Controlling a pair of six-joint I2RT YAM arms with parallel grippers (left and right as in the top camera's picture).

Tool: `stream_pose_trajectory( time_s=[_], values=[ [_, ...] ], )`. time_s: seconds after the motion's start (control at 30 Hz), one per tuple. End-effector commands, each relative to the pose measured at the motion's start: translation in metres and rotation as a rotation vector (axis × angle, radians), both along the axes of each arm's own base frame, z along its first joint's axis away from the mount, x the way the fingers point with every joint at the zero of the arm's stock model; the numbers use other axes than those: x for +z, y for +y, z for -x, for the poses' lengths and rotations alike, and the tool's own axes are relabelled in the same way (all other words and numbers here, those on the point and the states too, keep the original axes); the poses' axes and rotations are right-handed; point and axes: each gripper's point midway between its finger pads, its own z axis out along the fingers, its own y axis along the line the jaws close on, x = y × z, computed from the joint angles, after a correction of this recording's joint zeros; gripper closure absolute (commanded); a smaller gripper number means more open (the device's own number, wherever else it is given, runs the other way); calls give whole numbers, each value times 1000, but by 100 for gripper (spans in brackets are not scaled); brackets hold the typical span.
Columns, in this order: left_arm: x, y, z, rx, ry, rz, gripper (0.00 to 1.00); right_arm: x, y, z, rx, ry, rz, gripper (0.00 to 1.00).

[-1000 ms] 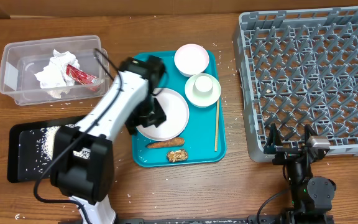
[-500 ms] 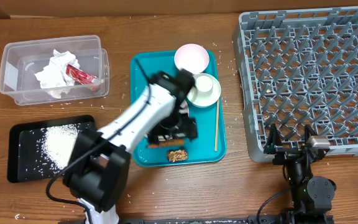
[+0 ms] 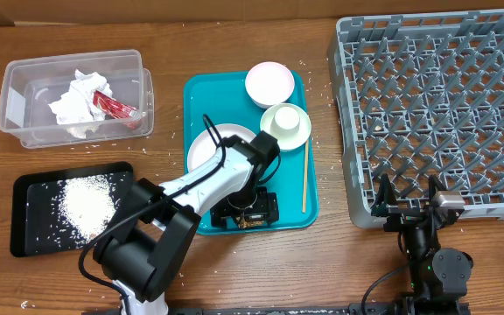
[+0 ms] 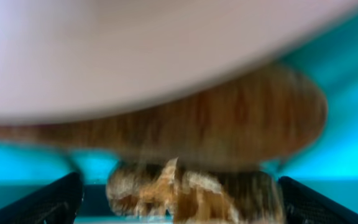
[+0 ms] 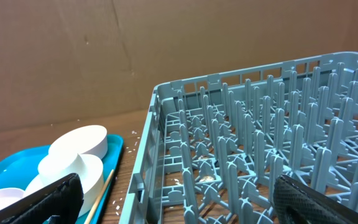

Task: Sort waste into correct bins and load items into the dishwasher
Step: 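Close the left gripper on the brown scrap and lift it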

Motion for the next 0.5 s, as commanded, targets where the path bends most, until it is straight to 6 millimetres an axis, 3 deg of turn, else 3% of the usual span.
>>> stream_pose_trajectory(
  time_s=[0.0,0.3,0.47],
  values=[
    [-6,-3,6,32,18,42,0,-2,0,0,-4,-4,7,0],
    [-8,-4,-2,40,-10,52,2,-2,0,0,-4,-4,7,0],
    [-7,-3,-1,37,-3,52,23,-2,0,0,-4,-4,7,0]
  ],
)
